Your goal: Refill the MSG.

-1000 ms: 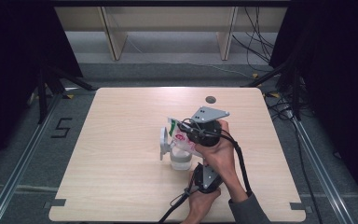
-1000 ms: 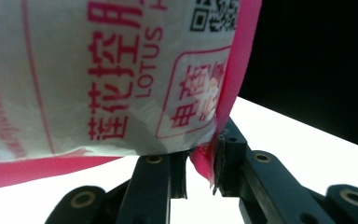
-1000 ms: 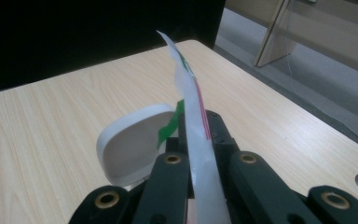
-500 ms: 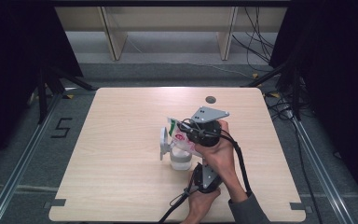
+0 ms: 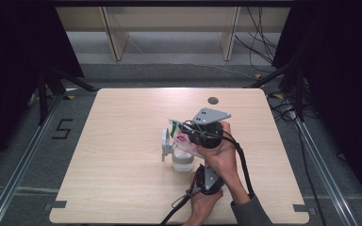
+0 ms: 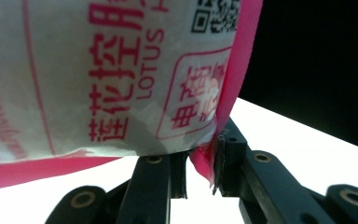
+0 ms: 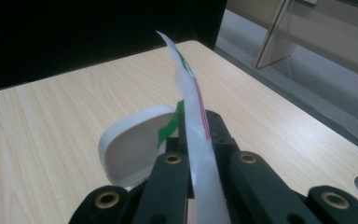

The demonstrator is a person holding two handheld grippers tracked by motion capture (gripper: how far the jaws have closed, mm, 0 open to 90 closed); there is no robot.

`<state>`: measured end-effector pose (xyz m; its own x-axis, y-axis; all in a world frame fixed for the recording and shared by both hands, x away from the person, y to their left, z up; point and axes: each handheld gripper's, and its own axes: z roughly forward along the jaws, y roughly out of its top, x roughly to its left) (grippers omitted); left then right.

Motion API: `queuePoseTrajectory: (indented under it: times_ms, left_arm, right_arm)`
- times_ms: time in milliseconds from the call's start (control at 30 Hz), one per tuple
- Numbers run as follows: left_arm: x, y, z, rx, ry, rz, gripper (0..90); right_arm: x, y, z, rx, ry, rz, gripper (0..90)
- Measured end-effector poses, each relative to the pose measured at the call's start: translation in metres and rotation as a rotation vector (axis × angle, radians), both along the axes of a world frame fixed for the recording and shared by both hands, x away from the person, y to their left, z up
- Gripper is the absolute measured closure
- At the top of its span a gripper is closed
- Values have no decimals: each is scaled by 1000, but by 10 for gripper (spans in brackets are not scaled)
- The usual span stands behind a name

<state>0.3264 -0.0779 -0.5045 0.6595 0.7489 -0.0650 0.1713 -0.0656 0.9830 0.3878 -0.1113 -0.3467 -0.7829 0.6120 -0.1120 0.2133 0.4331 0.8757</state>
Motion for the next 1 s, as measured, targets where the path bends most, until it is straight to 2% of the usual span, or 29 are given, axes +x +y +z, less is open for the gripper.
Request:
queuePoseTrajectory:
  times_ms: [300, 433, 567, 633, 700, 733, 767, 800, 833, 867, 1000]
  left_arm:
    - [0, 0, 0, 0, -1, 1, 771]
    - [0, -1, 0, -16, -2, 3, 770]
    - [0, 0, 0, 0, -4, 3, 770]
    - [0, 0, 0, 4, -1, 2, 770]
    - [0, 0, 0, -3, -1, 3, 770]
    - [0, -1, 0, -16, -3, 3, 770]
    - [0, -1, 0, -9, -3, 3, 770]
    - [0, 0, 0, 3, -1, 2, 770]
    - [0, -1, 0, -12, -1, 4, 770]
    - [0, -1, 0, -14, -1, 5, 770]
    - [0, -1, 0, -13, -2, 6, 771]
  right_arm:
    - [0, 0, 0, -1, -1, 4, 881]
    - [-1, 2, 0, -11, -7, 4, 881]
    - [0, 2, -1, -10, -9, 6, 880]
    - [-1, 2, -1, -11, 9, 10, 880]
    - [-1, 2, -1, -9, -3, -1, 880]
    - [-1, 2, -1, -12, 6, 9, 880]
    - [0, 2, -1, -16, -15, 14, 880]
    - [-1, 2, -1, -9, -1, 6, 880]
    - [-1, 2, -1, -12, 8, 12, 880]
    - [0, 2, 0, -14, -8, 10, 880]
    - [-2, 2, 0, -10, 2, -3, 880]
